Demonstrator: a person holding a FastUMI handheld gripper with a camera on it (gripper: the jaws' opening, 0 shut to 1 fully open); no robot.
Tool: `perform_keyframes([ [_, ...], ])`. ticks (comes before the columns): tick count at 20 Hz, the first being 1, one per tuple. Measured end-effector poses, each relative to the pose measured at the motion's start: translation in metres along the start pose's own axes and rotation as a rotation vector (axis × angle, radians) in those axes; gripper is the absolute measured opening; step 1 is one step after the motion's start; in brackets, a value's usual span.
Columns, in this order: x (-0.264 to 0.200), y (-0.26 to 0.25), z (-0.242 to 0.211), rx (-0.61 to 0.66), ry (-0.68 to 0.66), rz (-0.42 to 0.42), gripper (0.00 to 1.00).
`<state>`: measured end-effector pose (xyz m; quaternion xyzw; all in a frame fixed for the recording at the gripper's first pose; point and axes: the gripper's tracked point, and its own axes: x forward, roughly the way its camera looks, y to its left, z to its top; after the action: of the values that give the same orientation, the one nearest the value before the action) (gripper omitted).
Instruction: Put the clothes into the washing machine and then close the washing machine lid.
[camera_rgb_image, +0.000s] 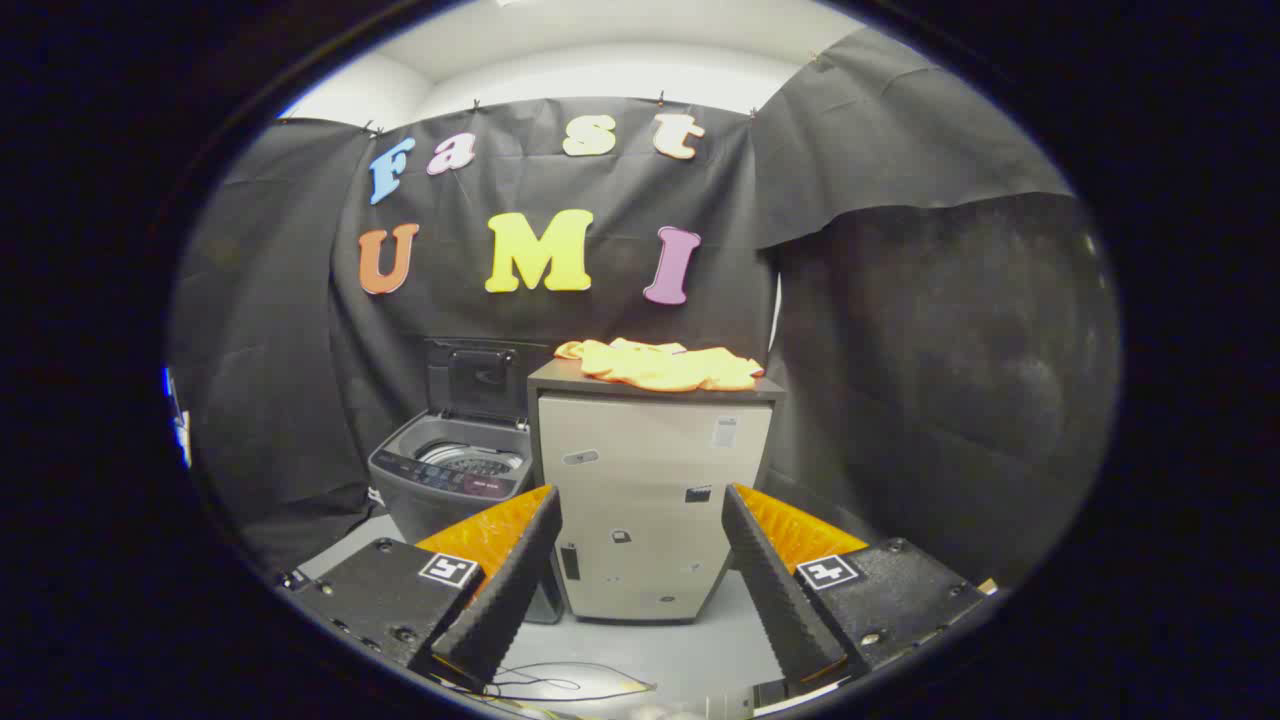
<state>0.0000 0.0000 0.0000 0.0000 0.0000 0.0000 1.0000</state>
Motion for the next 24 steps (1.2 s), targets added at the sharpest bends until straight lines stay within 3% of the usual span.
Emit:
perform_keyframes([
  [24,-0.007,0.017,0.011,-0.014,0.002,-0.035,1.0],
])
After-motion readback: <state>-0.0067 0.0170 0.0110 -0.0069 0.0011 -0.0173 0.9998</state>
